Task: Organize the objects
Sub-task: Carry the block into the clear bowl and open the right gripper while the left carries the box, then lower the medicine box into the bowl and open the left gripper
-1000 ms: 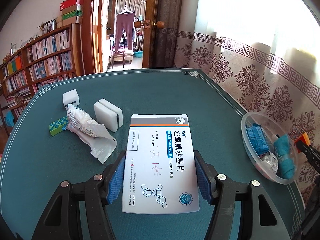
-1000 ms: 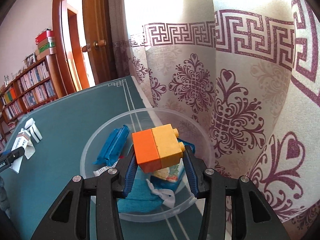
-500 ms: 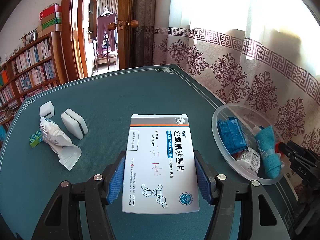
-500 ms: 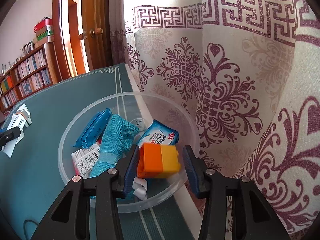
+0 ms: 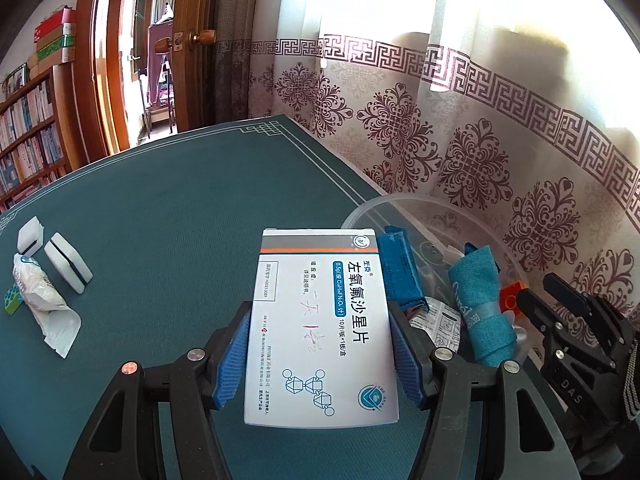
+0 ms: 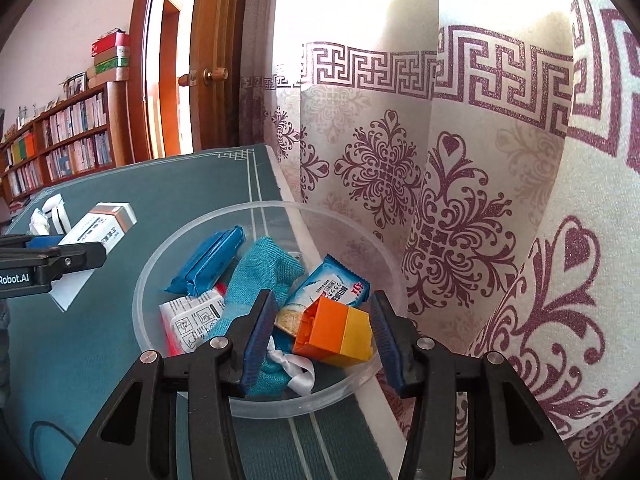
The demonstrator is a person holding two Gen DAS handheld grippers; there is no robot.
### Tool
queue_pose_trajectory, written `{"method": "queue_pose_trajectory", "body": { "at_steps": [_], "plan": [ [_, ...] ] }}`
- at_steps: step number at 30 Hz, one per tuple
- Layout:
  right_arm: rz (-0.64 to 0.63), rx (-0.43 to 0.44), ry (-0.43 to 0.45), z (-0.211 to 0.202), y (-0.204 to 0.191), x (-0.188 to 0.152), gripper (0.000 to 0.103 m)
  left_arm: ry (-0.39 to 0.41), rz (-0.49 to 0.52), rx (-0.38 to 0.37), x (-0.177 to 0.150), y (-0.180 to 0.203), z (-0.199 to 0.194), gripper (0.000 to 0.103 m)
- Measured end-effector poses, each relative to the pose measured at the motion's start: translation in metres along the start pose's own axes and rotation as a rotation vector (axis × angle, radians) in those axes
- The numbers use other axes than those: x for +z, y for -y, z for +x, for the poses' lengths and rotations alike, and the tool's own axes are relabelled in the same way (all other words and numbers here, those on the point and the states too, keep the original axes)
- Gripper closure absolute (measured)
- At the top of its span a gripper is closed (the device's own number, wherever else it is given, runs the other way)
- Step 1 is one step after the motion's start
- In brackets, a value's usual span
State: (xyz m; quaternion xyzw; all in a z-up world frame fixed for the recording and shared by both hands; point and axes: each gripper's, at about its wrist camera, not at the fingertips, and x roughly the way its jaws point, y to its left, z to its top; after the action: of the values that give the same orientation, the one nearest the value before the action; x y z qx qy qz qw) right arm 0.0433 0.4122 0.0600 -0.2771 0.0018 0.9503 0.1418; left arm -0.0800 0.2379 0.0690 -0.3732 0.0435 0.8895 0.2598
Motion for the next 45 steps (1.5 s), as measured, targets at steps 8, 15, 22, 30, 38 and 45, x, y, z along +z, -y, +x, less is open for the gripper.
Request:
{"method": "queue_pose_trajectory", "body": {
  "at_steps": [8, 15, 22, 30, 38, 45],
  "plan": [
    [0.009, 0.02, -0.004, 0.0, 0.001, -0.001, 0.053, -0.007, 0.018, -0.074, 0.012, 0.019, 0.015, 0.037],
    [0.015, 0.032, 0.001, -0.001, 0.003, -0.001, 0.053, -0.022, 0.005, -0.157, 0.023, 0.032, 0.035, 0.037],
    [0.011, 0.037, 0.004, -0.002, 0.001, -0.001, 0.053, -0.014, -0.028, -0.169, 0.025, 0.03, 0.046, 0.022],
    [0.006, 0.04, 0.004, -0.002, -0.002, -0.002, 0.053, -0.007, -0.065, -0.139, 0.022, 0.013, 0.038, 0.021],
    [-0.005, 0.041, 0.0, -0.001, -0.005, -0.004, 0.053, 0.02, -0.049, -0.066, 0.014, 0.008, 0.027, 0.017],
    [-0.005, 0.035, 0.001, -0.001, -0.006, -0.003, 0.053, 0.046, -0.032, -0.028, 0.008, 0.005, 0.014, 0.015]
  ]
}}
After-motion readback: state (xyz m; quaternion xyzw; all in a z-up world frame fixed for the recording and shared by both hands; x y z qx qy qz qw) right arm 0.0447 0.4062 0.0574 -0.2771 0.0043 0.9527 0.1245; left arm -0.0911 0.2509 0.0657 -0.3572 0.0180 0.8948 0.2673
